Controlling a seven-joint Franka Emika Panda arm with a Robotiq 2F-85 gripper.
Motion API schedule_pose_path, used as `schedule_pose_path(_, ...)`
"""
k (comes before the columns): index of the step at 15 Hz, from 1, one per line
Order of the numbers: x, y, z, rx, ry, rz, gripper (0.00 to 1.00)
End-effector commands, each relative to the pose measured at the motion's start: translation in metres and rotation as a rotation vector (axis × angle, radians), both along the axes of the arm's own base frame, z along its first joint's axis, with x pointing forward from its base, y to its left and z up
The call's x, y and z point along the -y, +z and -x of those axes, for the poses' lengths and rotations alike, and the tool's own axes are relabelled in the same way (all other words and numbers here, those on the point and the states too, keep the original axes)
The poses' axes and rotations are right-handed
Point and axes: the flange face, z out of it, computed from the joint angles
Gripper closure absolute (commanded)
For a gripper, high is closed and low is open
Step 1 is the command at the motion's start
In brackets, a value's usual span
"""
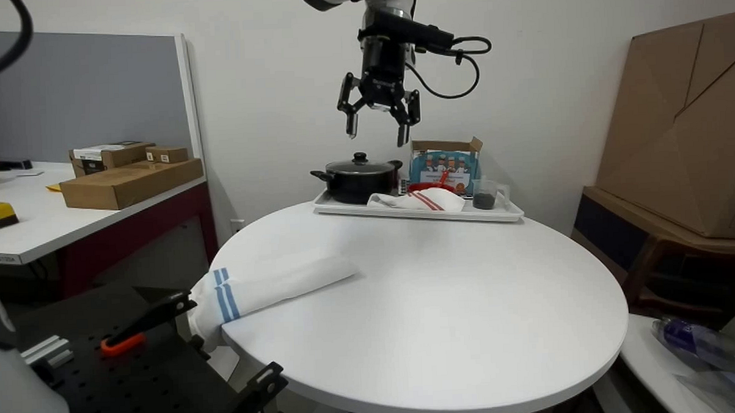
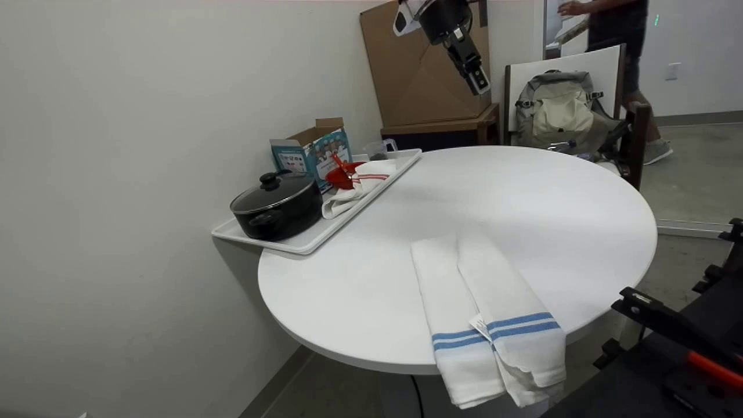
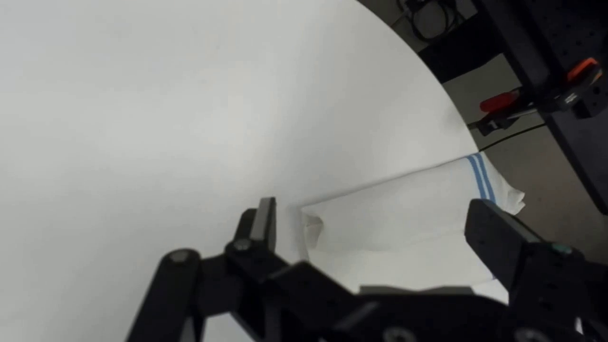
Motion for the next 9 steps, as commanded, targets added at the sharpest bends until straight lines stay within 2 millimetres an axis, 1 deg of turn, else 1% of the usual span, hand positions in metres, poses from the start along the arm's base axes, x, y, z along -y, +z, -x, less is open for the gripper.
schedule_pose_path(1, 0.003, -0.003, -0.009, 0.003, -0.007, -0.002, 0.0)
schedule_pose_path(3, 0.004, -0.01, -0.017, 0.0, -0.009, -0.003, 0.0)
schedule_pose_path(4, 0.009, -0.01, -0.006, 0.001, -0.016, 0.04, 0.0)
schedule_pose_path(5, 0.009, -0.012, -0.004, 0.002, -0.01, 0.047, 0.0)
schedule_pose_path(9, -0.003, -0.03, -0.009, 0.003, 0.025, 0.041, 0.0)
